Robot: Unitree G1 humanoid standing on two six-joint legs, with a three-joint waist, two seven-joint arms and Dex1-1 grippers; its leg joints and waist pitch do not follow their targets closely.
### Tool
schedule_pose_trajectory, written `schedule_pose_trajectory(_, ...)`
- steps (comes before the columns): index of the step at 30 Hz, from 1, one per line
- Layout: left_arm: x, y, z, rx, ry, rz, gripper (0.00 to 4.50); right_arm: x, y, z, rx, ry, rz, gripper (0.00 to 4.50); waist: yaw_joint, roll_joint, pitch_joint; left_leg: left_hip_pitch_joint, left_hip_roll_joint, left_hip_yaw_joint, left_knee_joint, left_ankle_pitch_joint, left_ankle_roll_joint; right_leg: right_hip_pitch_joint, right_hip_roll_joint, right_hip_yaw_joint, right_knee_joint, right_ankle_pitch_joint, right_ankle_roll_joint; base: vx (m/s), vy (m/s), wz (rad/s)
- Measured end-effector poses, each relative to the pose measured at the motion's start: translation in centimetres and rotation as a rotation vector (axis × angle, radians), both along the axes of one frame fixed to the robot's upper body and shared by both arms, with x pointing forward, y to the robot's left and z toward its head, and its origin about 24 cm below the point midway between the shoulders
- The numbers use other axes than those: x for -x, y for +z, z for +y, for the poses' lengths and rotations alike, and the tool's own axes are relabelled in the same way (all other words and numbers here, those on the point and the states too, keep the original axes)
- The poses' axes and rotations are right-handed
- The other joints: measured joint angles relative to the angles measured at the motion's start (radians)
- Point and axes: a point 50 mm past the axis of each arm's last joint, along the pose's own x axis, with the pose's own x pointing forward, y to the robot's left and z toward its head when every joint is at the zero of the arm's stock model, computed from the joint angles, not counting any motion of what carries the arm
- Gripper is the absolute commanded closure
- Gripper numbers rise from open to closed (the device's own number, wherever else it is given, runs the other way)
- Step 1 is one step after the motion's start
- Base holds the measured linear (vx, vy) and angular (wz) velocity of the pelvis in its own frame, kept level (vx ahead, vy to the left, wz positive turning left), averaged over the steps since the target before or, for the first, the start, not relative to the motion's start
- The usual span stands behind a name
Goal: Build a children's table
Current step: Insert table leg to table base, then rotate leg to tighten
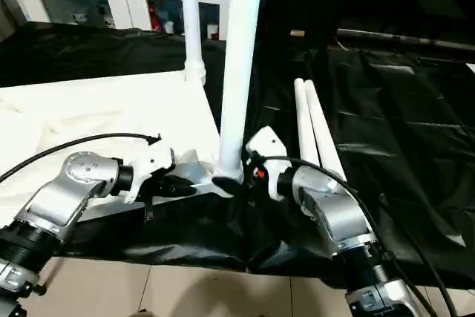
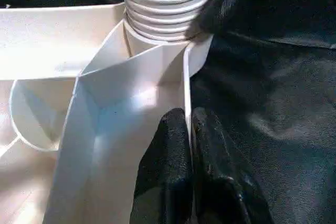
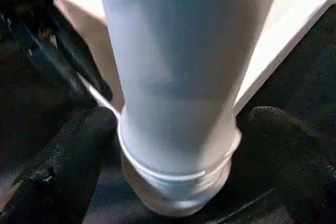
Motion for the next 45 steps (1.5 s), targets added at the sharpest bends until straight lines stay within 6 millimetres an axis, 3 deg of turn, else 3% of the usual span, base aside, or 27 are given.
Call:
schedule_pose_trajectory(4,0.0,0.0,0.1,-0.002,0.001,0.000,4.50,-0.4,-0.1,0.2,0.005,0.008,-0.005,0.01,-0.001,0.000,0.000,0.000,0.000,0.000,0.002,0.000,0.000,0.000,0.000,0.000,0.002,0.000,0.000,0.000,0.000,0.00)
schedule_pose_trajectory(19,0.1,0.0,0.2,-0.004,-0.001,0.004,4.50,-0.6,-0.9,1.3,-0.027,0.020,-0.007,1.34,-0.001,0.000,0.000,0.000,0.000,-0.001,0.007,0.000,-0.001,0.000,0.000,0.000,0.006,0.000,0.000,0.000,0.000,0.00)
schedule_pose_trajectory(26,-0.2,-0.3,0.0,0.000,0.047,-0.004,4.50,-0.9,-1.5,1.9,-0.084,-0.068,0.006,1.71,-0.010,-0.001,-0.001,0.000,0.001,-0.001,0.010,-0.001,-0.002,0.001,0.000,0.000,0.010,0.000,0.000,0.000,0.000,0.00)
schedule_pose_trajectory(31,-1.7,-0.8,-1.7,-0.016,0.166,-0.040,4.50,-2.2,-2.3,2.3,-0.112,-0.329,0.011,1.73,-0.013,-0.002,-0.001,0.003,0.000,-0.001,0.011,-0.001,-0.003,0.003,-0.001,0.001,0.010,0.000,0.005,0.000,0.000,0.00)
schedule_pose_trajectory(36,-3.3,-1.3,-4.8,0.006,0.309,-0.043,4.50,-3.9,-2.6,3.6,-0.096,-0.616,0.004,1.73,-0.011,-0.001,-0.002,0.004,0.000,-0.001,0.011,0.000,-0.004,0.007,-0.002,0.002,0.009,0.001,0.006,0.000,0.000,0.00)
schedule_pose_trajectory(44,-3.6,-1.4,-5.8,0.002,0.327,-0.057,4.50,-4.4,-2.8,3.8,-0.091,-0.680,-0.018,1.73,-0.012,0.000,-0.004,0.004,-0.001,-0.001,0.011,0.001,-0.003,0.010,-0.002,0.005,0.008,0.002,0.008,0.000,0.000,0.00)
schedule_pose_trajectory(45,-3.6,-1.4,-5.7,0.001,0.323,-0.061,4.50,-4.4,-2.8,3.8,-0.096,-0.674,-0.022,1.17,-0.012,0.001,-0.004,0.004,-0.001,-0.001,0.011,0.001,-0.003,0.010,-0.001,0.005,0.008,0.002,0.008,0.000,0.000,0.00)
